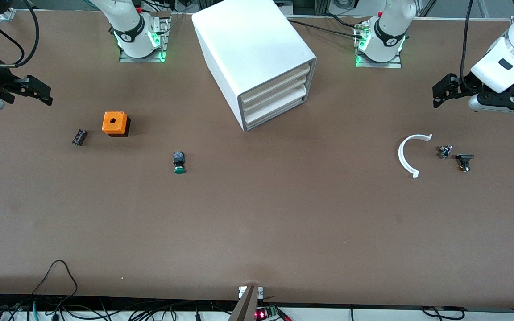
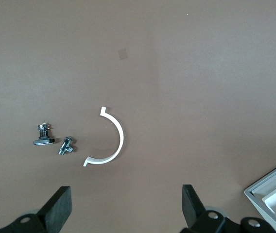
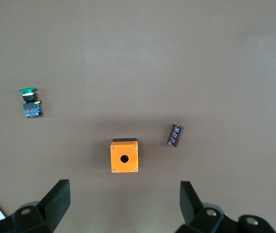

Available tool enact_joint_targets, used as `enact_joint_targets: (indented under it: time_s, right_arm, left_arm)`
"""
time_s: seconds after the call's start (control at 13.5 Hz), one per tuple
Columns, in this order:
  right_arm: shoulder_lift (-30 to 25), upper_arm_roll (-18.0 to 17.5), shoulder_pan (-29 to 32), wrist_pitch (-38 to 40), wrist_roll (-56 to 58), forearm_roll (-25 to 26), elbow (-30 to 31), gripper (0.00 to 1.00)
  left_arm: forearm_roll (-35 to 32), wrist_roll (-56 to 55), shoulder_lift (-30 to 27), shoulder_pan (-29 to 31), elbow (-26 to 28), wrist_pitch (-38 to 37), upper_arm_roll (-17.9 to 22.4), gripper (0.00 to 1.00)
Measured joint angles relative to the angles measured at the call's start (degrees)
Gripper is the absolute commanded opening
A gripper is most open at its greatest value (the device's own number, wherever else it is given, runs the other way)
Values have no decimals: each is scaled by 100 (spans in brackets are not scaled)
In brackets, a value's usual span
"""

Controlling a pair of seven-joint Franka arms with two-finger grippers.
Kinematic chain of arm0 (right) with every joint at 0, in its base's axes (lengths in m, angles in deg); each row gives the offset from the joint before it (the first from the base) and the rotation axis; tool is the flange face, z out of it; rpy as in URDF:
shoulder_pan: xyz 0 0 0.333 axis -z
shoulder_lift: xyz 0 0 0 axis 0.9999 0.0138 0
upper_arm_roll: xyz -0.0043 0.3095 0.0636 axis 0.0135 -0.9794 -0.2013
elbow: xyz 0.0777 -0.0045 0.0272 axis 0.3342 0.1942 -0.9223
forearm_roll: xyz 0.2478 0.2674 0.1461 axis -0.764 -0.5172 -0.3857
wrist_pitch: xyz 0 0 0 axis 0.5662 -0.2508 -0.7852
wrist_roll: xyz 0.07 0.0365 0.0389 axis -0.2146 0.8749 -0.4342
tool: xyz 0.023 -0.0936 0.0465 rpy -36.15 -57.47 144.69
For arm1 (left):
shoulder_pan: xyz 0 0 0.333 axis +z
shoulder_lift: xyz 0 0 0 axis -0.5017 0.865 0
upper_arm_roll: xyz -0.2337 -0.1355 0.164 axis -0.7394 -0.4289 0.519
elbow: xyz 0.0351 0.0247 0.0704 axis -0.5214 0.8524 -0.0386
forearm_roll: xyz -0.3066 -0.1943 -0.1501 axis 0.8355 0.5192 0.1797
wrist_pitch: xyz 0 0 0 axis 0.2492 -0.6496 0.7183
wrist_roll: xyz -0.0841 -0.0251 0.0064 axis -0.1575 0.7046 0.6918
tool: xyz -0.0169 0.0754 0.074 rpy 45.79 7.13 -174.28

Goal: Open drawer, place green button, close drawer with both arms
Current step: 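Reach the left gripper to the drawer handle while the right gripper reaches the button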

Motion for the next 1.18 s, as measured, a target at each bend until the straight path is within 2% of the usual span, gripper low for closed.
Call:
enact_joint_targets:
  time_s: [0.52,0.74,0.96,1.18]
  right_arm:
    - [4,-10,-2,0,-185,0,-3,100]
    - [33,-31,-20,-7,-185,-2,-2,100]
    - [209,-65,-195,-160,-190,-20,2,100]
    - [522,-79,-470,-560,-273,-159,9,100]
  left_arm:
    - [0,0,14,0,52,1,4,100]
    - [49,4,165,-2,486,272,-6,100]
    - [677,196,518,-15,922,655,-31,100]
    - [1364,430,1112,-34,1362,1030,-99,100]
